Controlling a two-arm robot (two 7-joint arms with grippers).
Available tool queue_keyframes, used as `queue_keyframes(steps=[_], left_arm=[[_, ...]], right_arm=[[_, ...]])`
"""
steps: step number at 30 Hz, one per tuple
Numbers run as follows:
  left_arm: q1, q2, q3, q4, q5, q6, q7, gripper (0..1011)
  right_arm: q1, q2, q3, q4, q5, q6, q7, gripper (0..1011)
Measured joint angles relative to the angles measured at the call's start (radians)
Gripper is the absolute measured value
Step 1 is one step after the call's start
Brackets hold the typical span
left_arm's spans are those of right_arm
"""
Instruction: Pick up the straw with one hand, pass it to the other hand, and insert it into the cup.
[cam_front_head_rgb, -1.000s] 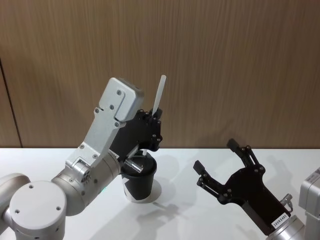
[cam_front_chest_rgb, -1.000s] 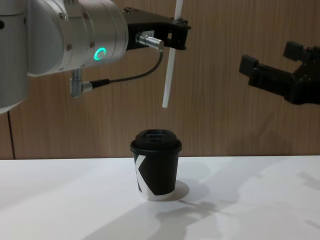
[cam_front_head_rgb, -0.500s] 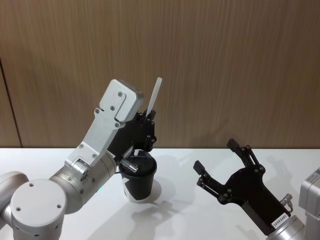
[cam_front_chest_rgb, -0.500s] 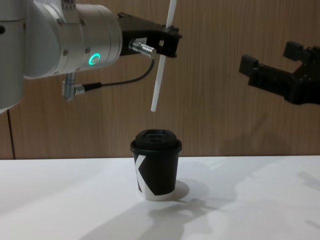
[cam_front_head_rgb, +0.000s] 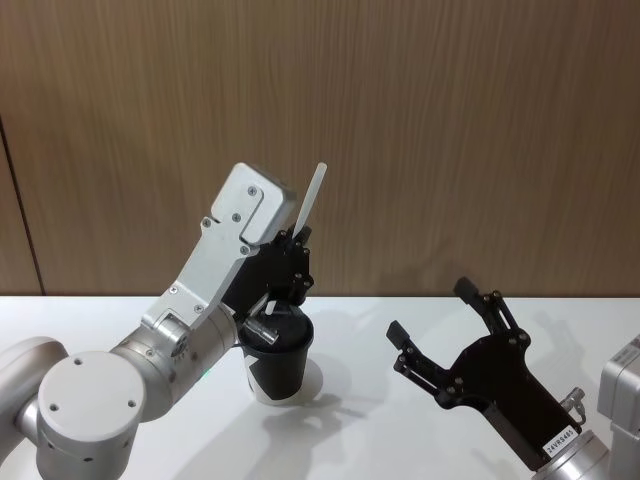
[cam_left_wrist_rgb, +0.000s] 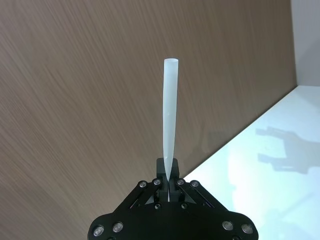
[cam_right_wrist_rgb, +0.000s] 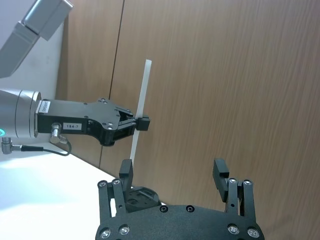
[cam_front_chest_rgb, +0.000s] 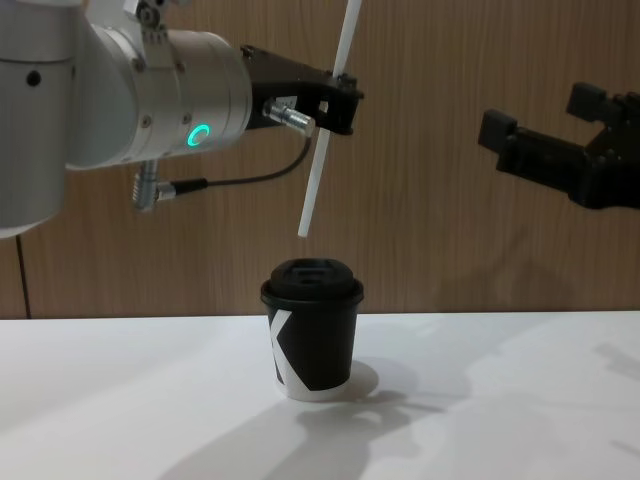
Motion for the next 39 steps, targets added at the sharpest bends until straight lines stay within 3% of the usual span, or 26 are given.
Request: queue_keyframes(steps=[39], left_arm=[[-0.028,-0.067,0.014,0.134,0.035,-0.005,-0.045,14]], right_arm=[[0.000,0.000,0.000,0.000,0.000,0.000,0.000,1001]])
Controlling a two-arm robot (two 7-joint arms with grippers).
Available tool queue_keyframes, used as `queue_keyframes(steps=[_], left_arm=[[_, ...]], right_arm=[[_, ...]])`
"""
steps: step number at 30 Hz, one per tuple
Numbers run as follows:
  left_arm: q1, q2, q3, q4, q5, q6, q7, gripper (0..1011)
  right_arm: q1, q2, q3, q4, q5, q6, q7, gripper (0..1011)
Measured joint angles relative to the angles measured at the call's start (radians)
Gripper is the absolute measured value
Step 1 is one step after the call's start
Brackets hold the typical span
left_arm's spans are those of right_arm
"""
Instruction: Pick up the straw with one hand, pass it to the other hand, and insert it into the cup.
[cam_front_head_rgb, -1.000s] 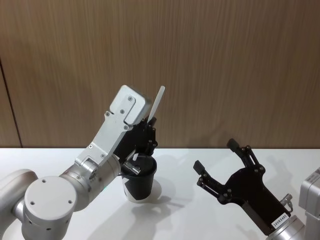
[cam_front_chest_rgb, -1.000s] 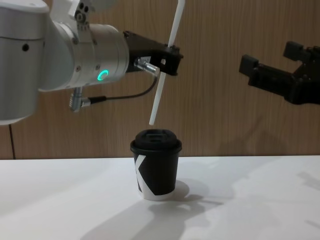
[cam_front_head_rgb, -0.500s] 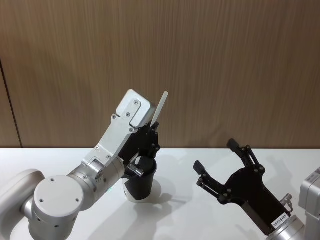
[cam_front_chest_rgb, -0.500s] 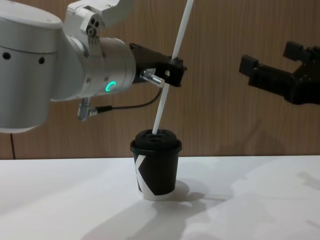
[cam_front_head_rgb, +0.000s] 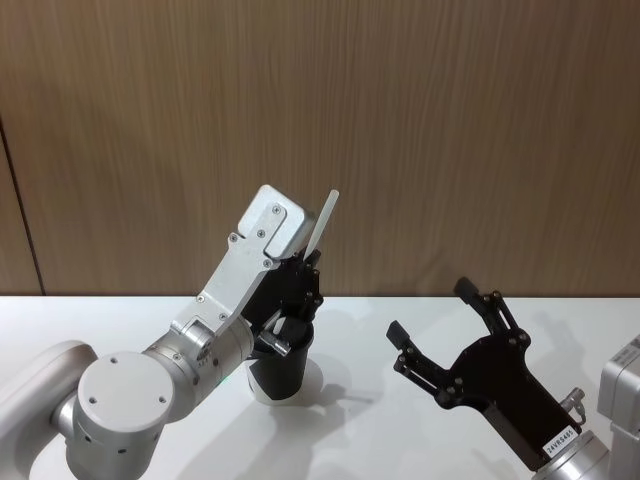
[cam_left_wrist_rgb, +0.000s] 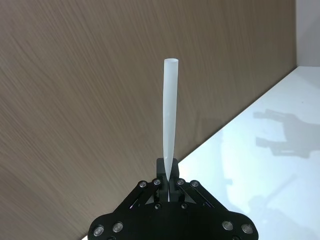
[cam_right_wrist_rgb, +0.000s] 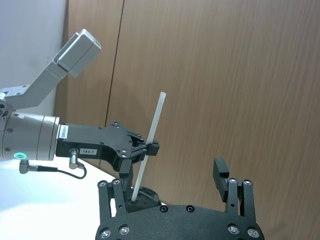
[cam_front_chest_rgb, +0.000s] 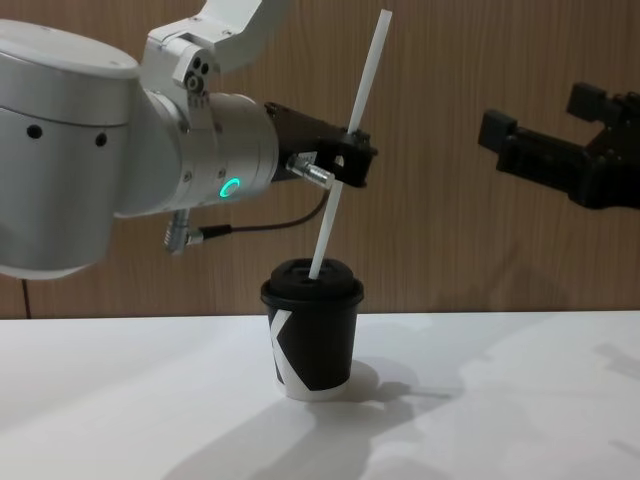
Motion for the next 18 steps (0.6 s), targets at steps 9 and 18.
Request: queue_keyframes(steps=[9,18], left_arm=[[0.003,-0.010,-0.005,0.012,0.007,-0.006,-0.003,14],[0.007,-0.018,-0.009,0.020,0.014,-0.010,-0.006,14]], right_arm=[[0.000,0.000,0.000,0.000,0.000,0.000,0.000,1001],[0.000,0.000,0.000,0.000,0.000,0.000,0.000,1001]])
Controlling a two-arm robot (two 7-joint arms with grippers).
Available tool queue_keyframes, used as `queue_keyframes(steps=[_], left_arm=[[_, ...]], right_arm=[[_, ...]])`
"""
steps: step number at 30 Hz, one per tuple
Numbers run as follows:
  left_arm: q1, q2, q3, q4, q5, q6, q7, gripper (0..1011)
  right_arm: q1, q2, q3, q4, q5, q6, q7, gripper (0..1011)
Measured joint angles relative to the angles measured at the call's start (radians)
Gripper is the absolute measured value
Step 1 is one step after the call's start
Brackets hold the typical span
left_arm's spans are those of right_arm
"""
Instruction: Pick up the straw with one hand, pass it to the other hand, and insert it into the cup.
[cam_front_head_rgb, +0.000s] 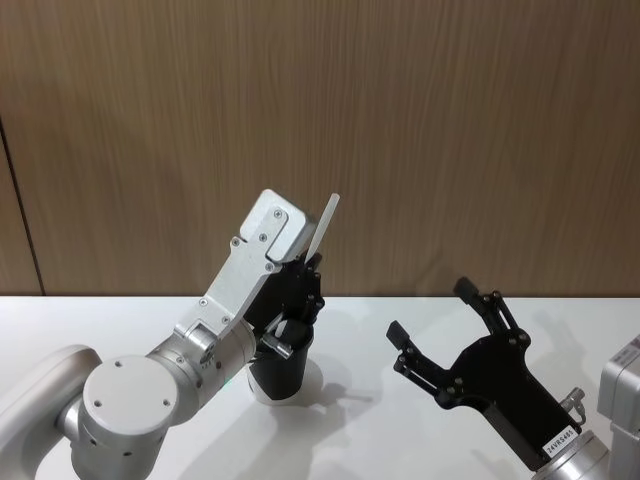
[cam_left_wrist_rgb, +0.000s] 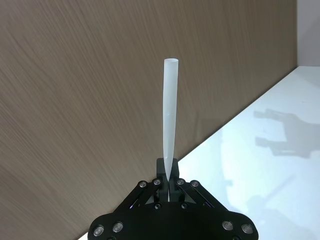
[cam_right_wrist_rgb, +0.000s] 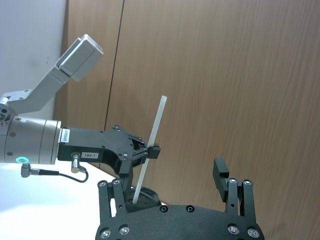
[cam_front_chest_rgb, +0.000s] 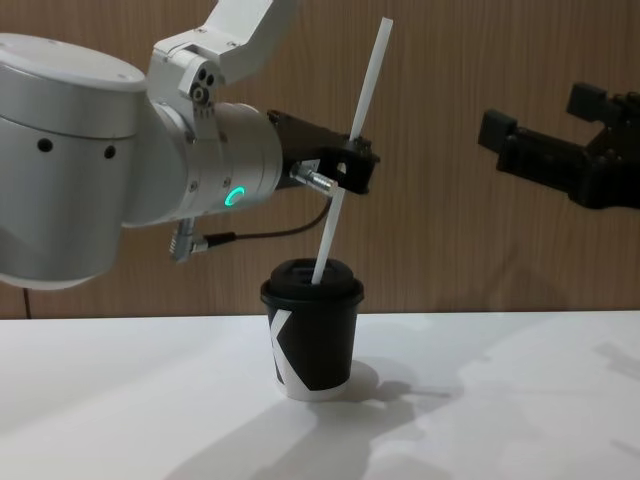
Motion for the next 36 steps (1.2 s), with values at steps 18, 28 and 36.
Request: queue_keyframes(steps=[18,28,36], left_arm=[[0.019,-0.009,-0.010,0.004,0.015,0.001,0.001,14],[0.035,-0.021,-0.023,0.007,0.016,-0.001,0.009,14],[0.044,-0.033,-0.033,0.017,0.016,-0.007,0.016,14]], right_arm=[[0.000,0.000,0.000,0.000,0.000,0.000,0.000,1001],[0.000,0.000,0.000,0.000,0.000,0.000,0.000,1001],[0.000,0.000,0.000,0.000,0.000,0.000,0.000,1001]])
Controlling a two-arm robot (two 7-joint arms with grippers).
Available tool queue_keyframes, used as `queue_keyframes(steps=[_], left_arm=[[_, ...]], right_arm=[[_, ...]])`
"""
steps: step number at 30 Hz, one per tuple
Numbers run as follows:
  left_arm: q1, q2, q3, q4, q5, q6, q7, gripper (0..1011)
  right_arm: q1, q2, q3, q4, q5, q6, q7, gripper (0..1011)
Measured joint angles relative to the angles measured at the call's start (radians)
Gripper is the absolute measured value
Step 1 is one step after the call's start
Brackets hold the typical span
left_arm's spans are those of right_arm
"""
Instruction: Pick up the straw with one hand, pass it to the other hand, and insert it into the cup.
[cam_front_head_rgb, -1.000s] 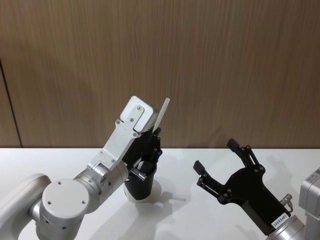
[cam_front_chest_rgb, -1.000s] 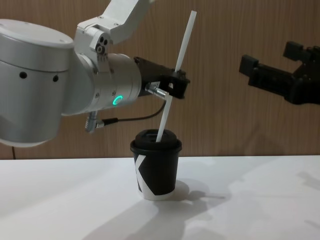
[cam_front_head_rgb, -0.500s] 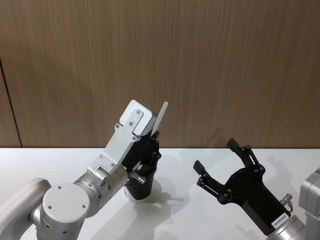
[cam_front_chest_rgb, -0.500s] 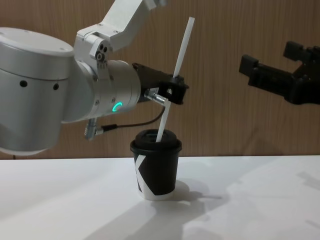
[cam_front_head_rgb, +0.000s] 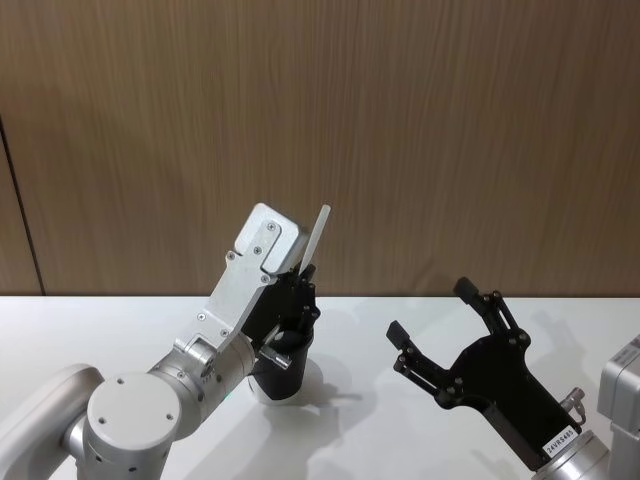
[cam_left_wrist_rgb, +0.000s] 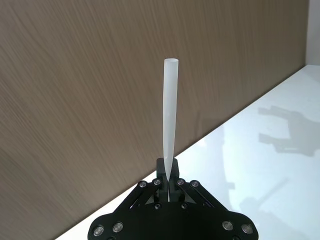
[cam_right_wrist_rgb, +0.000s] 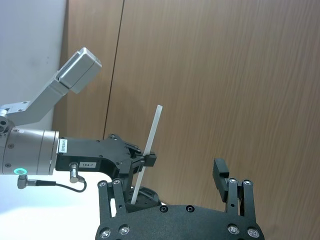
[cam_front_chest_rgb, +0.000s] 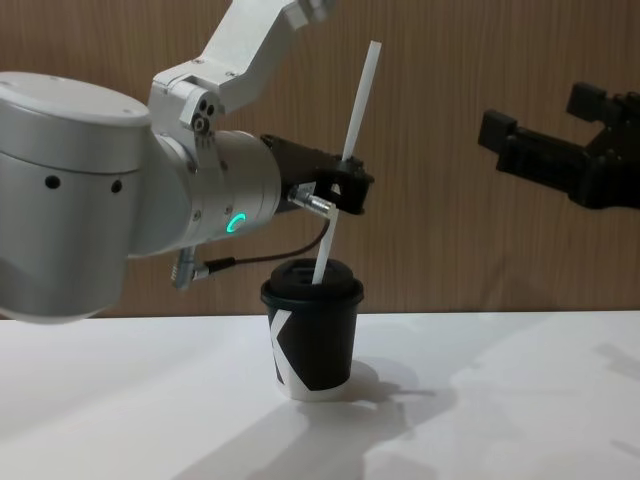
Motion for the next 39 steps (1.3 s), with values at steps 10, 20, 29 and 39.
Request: queue_keyframes(steps=[10,20,29,39], left_arm=[[0.001,-0.016,-0.007,0.023,0.009,-0.011,0.005,14],[-0.002,-0.033,-0.011,0.055,0.021,-0.018,0.008,14],[-0.002,-0.045,-0.019,0.071,0.023,-0.020,0.008,14],[0.003,-0.061,-0.034,0.087,0.020,-0.015,0.008,14]], right_arm=[[0.000,0.000,0.000,0.000,0.000,0.000,0.000,1001],[0.000,0.000,0.000,0.000,0.000,0.000,0.000,1001],[0.000,0.000,0.000,0.000,0.000,0.000,0.000,1001],[0.000,0.000,0.000,0.000,0.000,0.000,0.000,1001]])
